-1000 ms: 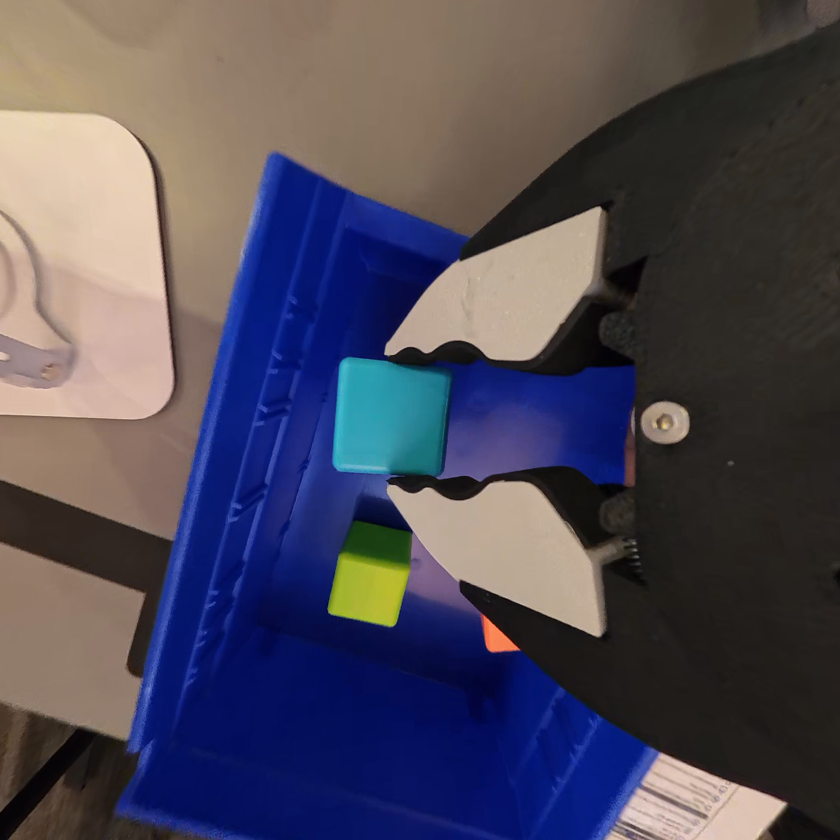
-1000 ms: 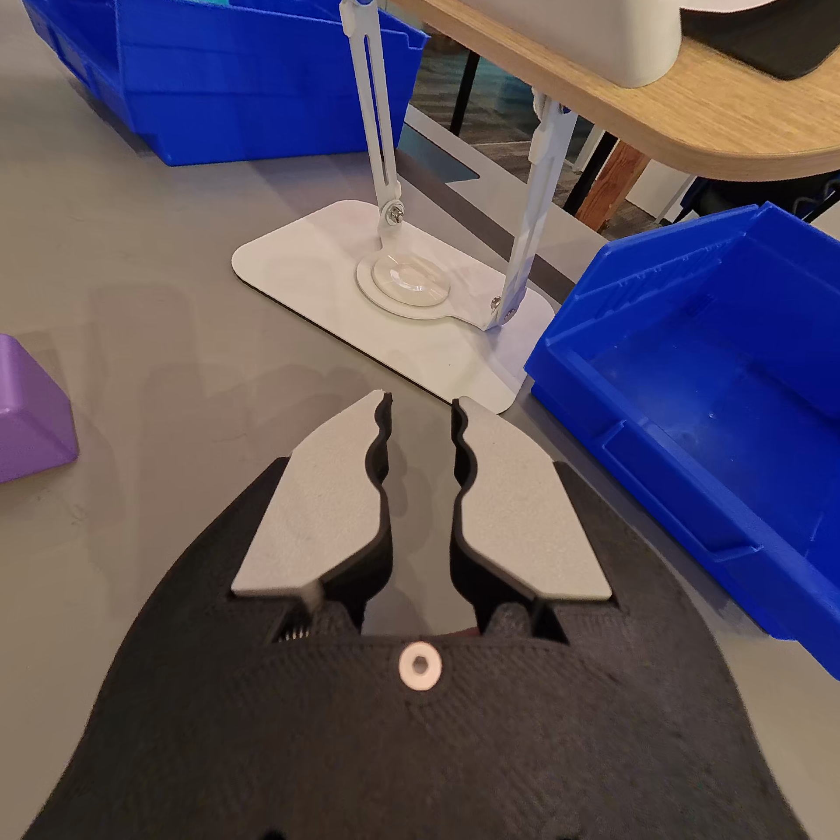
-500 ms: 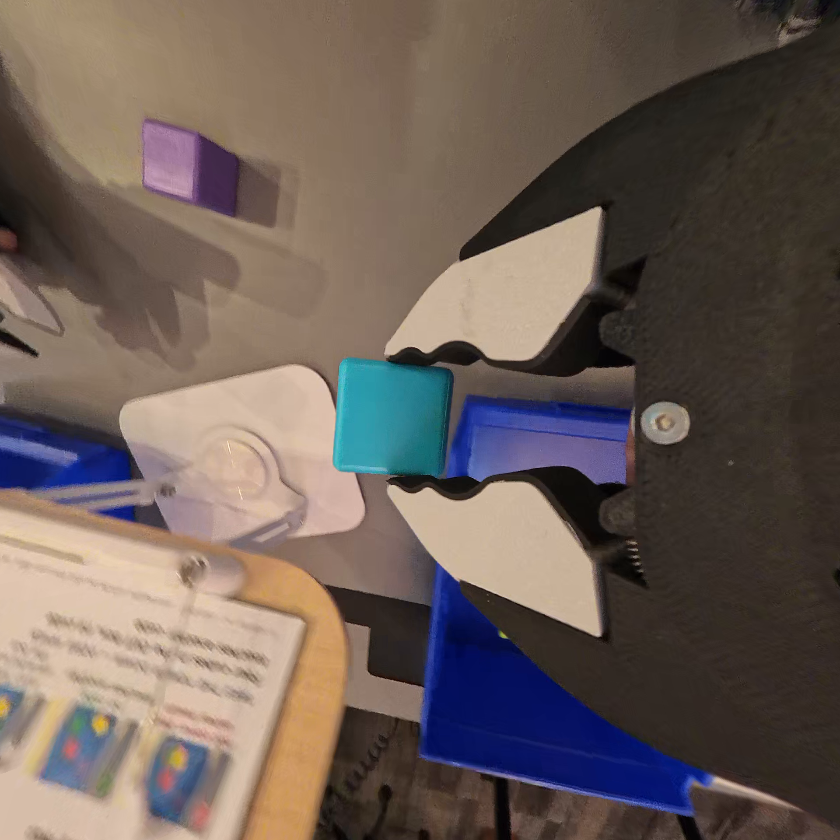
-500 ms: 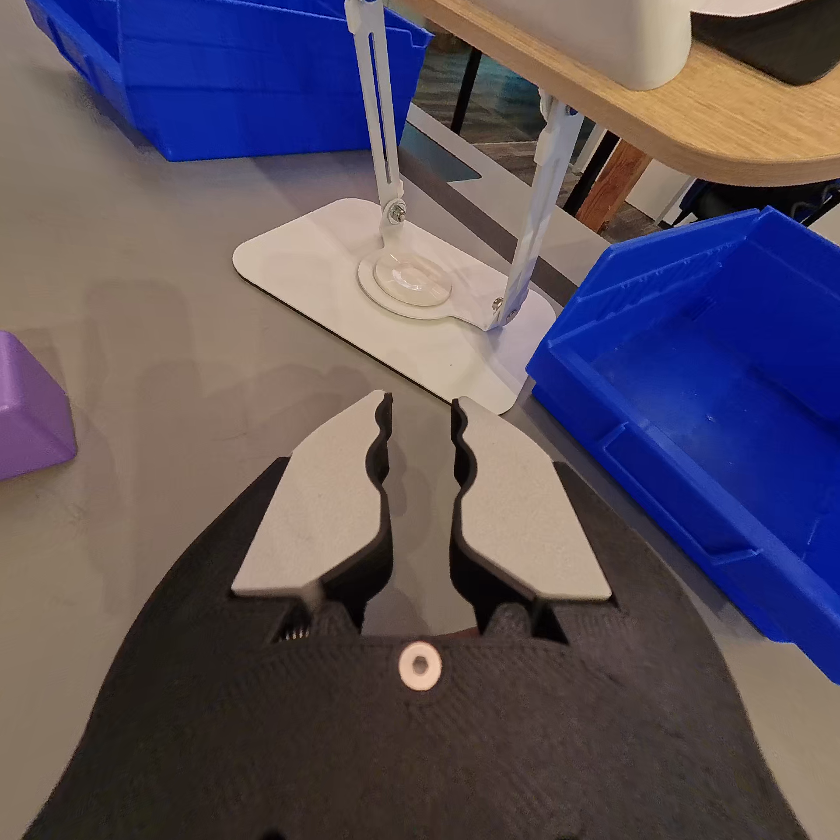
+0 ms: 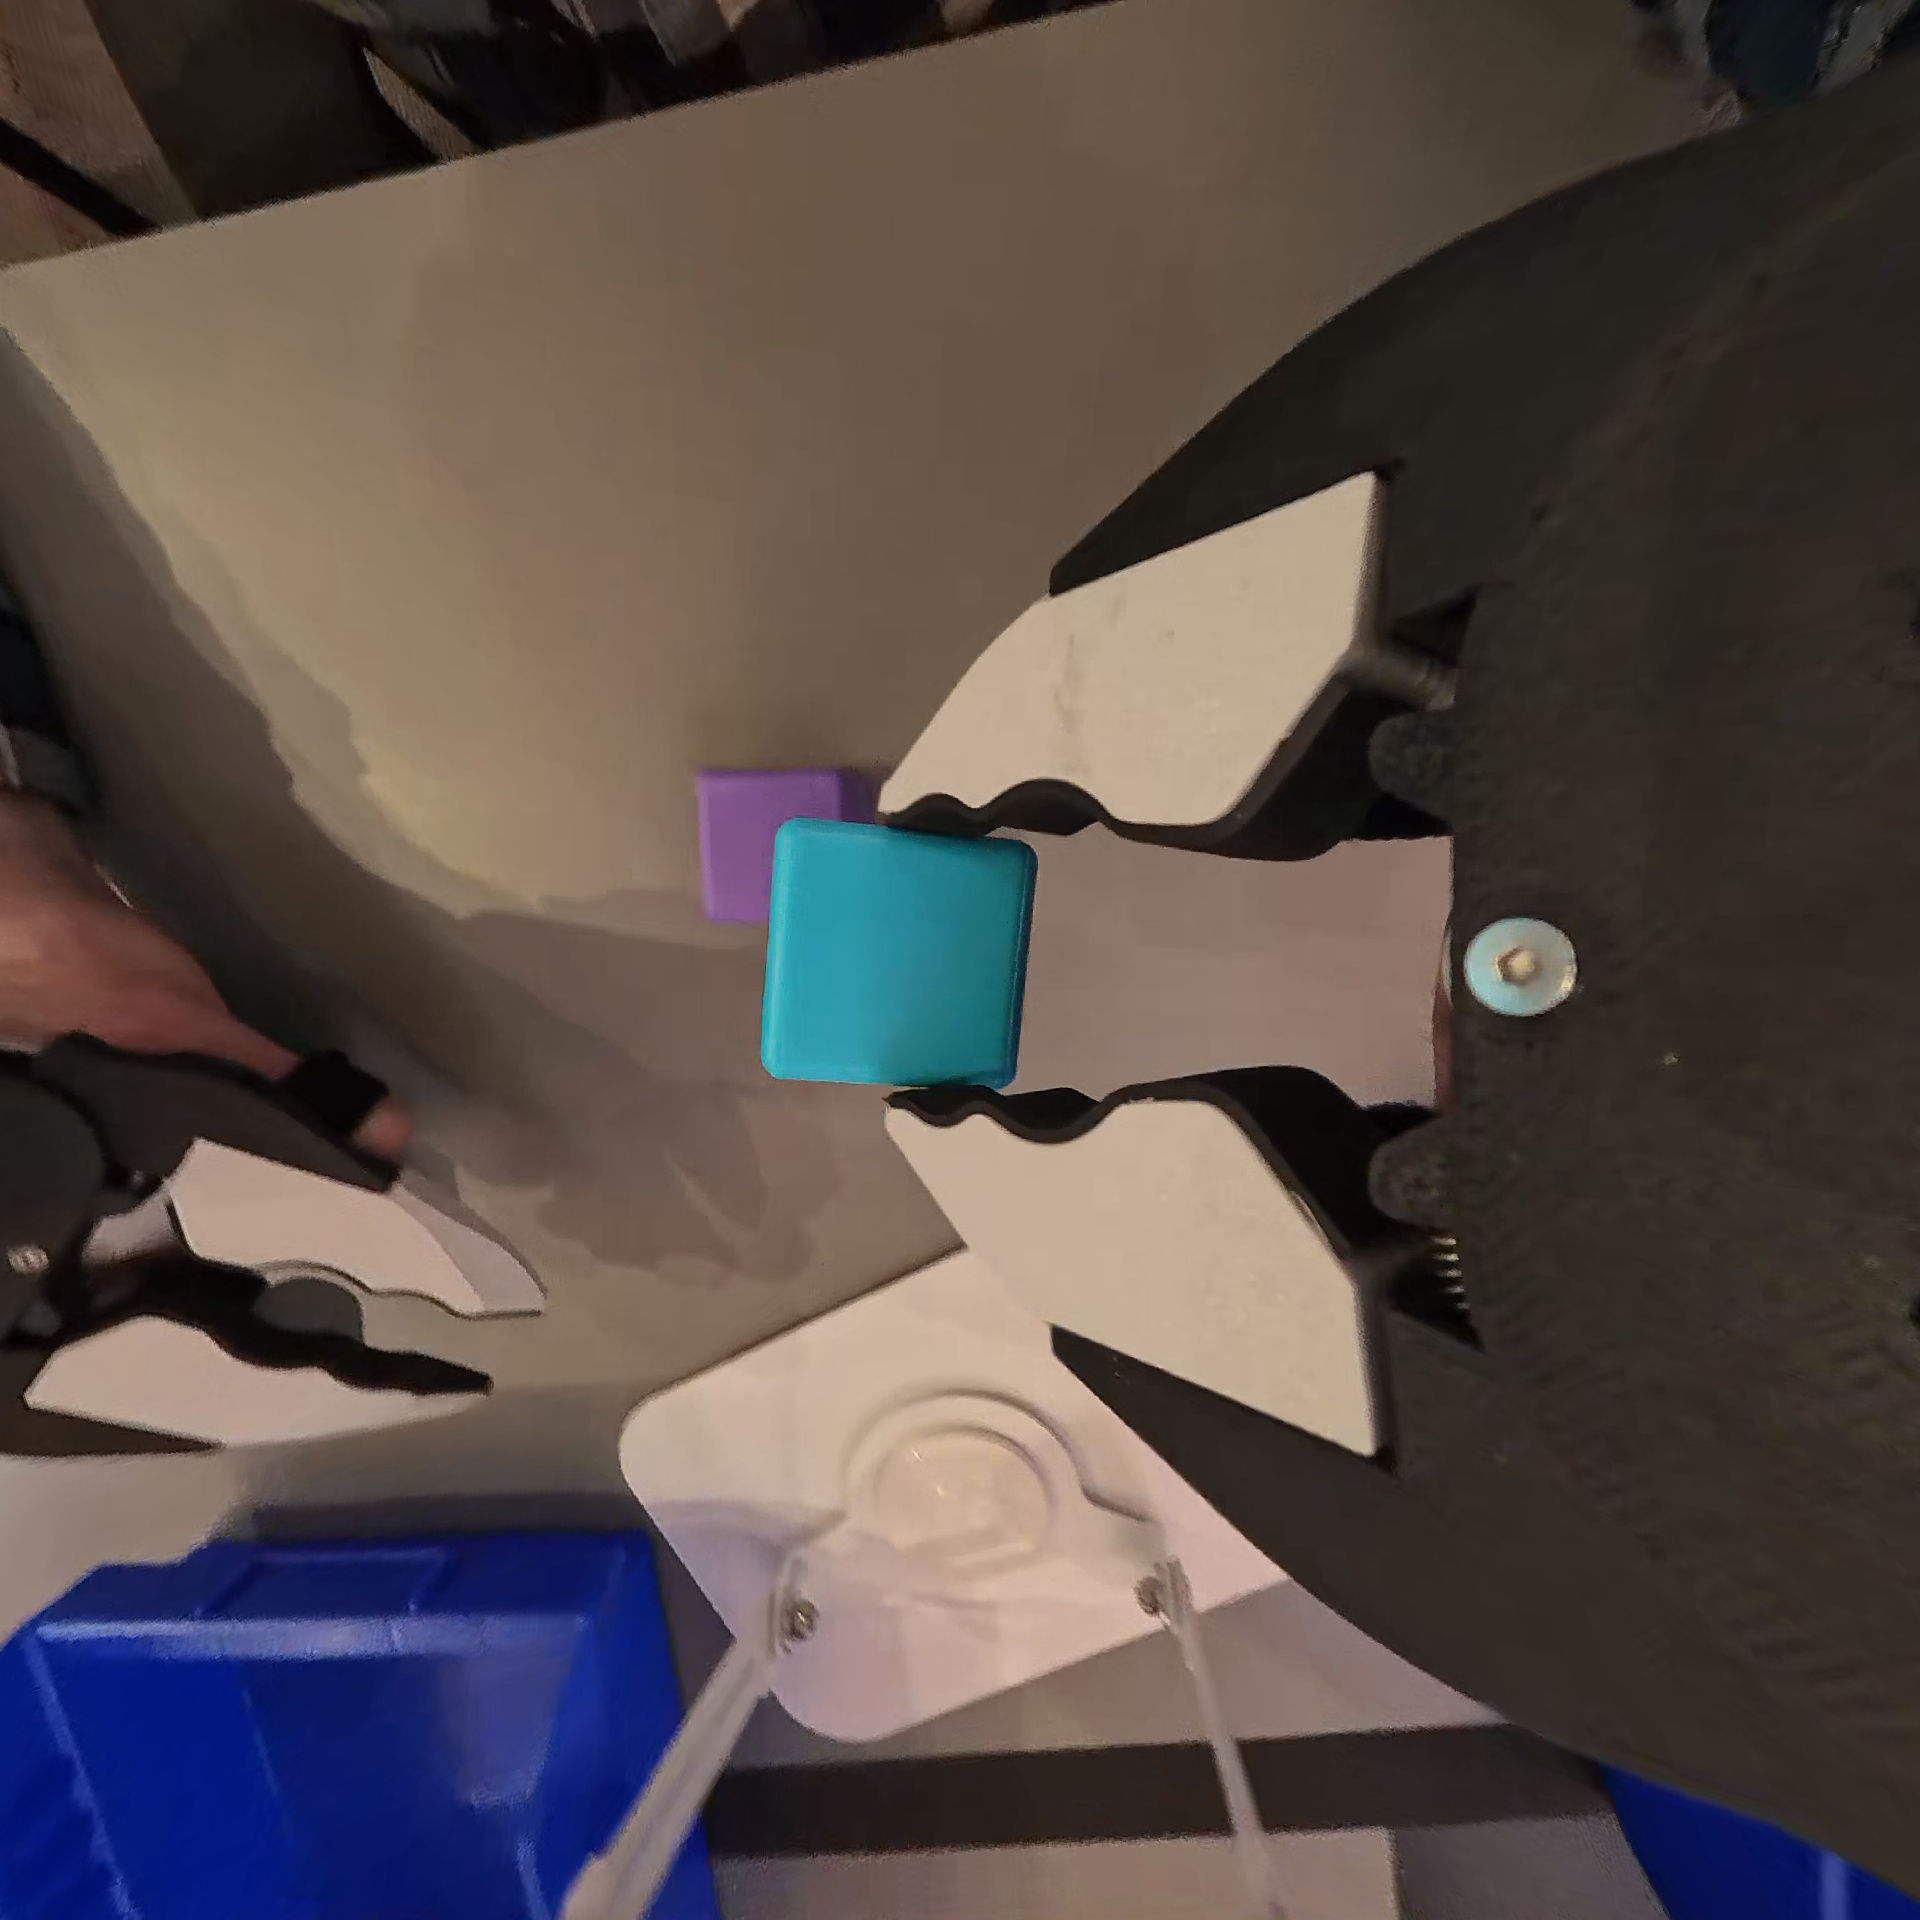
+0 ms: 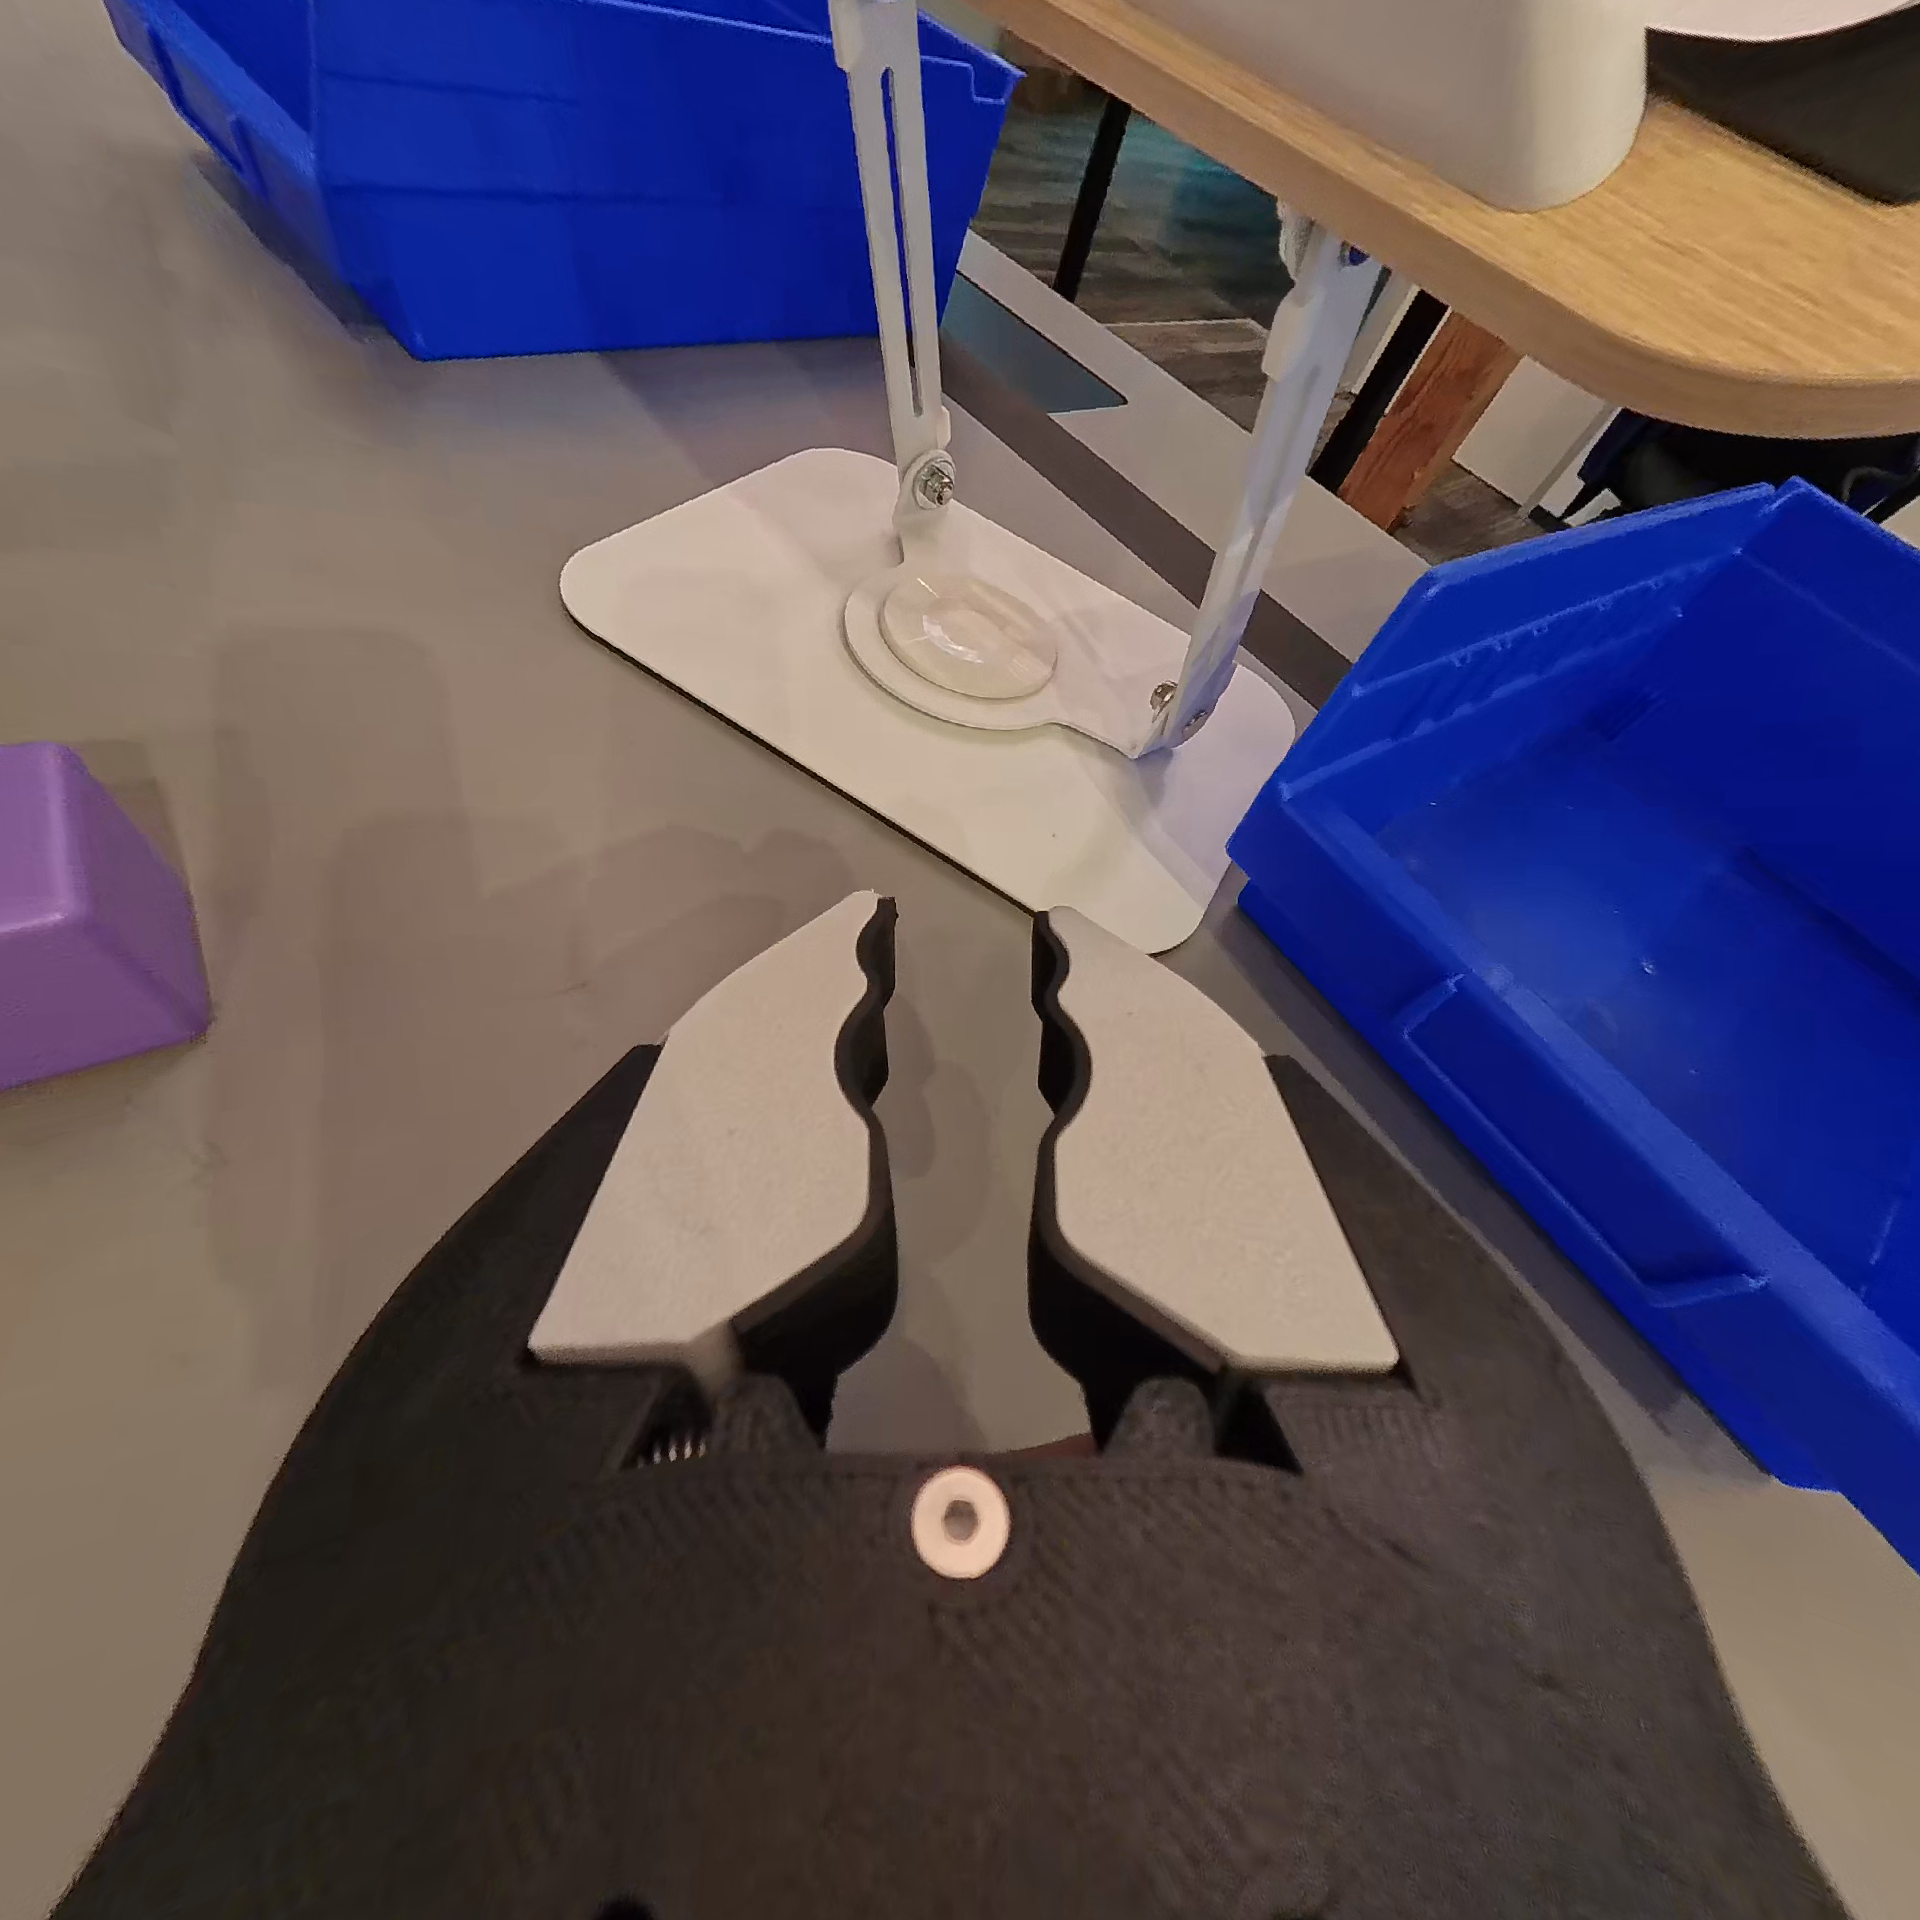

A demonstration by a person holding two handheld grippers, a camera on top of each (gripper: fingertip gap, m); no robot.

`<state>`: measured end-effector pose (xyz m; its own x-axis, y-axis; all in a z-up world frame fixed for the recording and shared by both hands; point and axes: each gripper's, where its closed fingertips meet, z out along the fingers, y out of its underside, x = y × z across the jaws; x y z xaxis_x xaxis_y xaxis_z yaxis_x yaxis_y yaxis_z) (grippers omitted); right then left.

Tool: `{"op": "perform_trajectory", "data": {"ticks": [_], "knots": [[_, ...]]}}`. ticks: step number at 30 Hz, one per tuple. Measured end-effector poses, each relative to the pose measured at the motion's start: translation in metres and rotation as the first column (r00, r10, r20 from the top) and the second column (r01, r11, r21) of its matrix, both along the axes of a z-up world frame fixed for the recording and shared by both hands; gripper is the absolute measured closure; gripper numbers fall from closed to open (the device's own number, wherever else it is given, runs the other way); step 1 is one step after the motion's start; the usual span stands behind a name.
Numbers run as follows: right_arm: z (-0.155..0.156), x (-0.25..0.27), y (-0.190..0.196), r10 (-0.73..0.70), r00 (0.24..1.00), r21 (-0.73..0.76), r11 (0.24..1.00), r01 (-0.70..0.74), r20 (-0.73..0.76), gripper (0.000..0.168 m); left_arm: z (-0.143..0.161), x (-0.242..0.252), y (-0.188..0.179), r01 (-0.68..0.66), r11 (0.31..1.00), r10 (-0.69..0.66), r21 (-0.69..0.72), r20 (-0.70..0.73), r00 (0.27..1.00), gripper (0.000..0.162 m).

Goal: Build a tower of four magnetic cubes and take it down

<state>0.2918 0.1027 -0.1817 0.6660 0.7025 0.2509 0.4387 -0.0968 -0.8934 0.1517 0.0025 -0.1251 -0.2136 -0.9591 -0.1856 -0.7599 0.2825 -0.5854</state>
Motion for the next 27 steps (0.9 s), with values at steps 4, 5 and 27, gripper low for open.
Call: {"op": "perform_trajectory", "data": {"ticks": [4,5,27], "knots": [[0.0,0.0,0.0,0.0,1.0,-0.001,1.0,0.0,-0.001,0.143,-0.014,0.018,-0.012,0.027,1.0,-0.028,-0.013,-0.044,0.999,0.116],[0.0,0.0,0.0,0.0,1.0,-0.002,1.0,0.0,-0.001,0.143,-0.016,0.021,-0.013,0.031,0.999,-0.032,-0.014,-0.048,0.998,0.116],[-0.001,0.0,0.0,0.004,1.0,-0.007,1.0,-0.004,0.0,0.143,-0.049,0.039,-0.018,-0.001,0.994,-0.014,-0.111,-0.135,0.991,0.116]]}}
